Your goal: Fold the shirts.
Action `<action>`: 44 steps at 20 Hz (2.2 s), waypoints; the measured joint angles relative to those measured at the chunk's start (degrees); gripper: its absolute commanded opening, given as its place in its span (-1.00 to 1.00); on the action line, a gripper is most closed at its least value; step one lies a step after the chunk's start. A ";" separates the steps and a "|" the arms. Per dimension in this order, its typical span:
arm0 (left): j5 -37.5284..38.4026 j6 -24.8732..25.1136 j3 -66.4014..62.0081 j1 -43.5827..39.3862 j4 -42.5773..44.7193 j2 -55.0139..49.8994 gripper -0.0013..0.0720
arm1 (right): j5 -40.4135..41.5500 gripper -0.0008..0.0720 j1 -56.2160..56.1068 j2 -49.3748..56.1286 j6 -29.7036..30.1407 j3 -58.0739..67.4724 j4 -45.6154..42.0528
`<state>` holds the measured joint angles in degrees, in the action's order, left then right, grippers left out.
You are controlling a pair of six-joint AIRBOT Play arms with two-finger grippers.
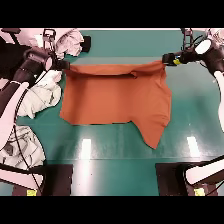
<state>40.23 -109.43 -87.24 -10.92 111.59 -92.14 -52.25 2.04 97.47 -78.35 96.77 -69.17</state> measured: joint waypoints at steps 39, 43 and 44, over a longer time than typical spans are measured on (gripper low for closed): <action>27.58 26.62 16.41 9.40 -31.67 19.82 0.57 | -25.14 0.81 20.44 -25.92 2.40 -28.09 6.75; 28.70 34.67 22.53 17.84 -44.33 20.50 0.57 | -26.77 0.80 21.81 -28.15 4.35 -36.92 8.96; 28.74 36.35 24.35 19.91 -46.77 20.63 0.57 | -26.84 0.81 21.97 -28.35 4.96 -38.16 9.84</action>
<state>68.97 -73.08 -62.89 8.99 64.82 -71.50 -79.09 24.01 69.12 -73.38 58.61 -59.33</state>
